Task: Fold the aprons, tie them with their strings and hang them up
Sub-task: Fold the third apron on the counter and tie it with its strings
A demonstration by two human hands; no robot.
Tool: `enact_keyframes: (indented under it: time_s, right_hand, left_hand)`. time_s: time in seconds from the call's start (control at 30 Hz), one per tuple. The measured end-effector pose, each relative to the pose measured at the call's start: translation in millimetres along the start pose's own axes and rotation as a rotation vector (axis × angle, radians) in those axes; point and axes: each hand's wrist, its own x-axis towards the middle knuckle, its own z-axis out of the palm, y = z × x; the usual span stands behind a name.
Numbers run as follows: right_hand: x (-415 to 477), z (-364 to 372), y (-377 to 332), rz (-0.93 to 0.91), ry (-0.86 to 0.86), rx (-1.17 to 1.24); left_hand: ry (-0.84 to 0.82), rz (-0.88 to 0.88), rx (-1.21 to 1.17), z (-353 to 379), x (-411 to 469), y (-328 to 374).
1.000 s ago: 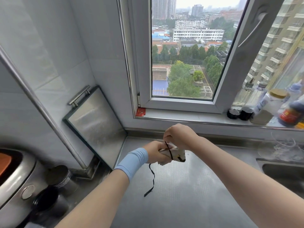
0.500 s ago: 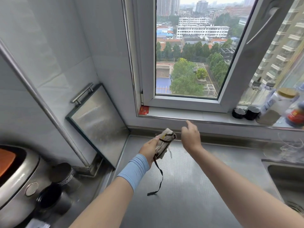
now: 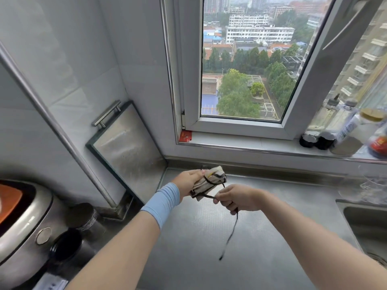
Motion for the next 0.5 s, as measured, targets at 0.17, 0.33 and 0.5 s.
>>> enact_keyframes:
  time_s: [0.17,0.33,0.5]
  right_hand:
    - [-0.3,-21.1,-19.0,0.117,0.111,-0.348]
    - [1.1,-28.6,-32.5,0.279,0.086,-0.753]
    - [5.5,-25.0,-43.8,0.265,0.138,-1.094]
  left_hand:
    - [-0.042,-0.022,0.161,11.9,-8.8,-9.2]
    - [-0.050,0.053,0.476,25.1,-10.6,-24.9]
    - [0.018,0.025,0.625,25.7,-9.0,-40.6]
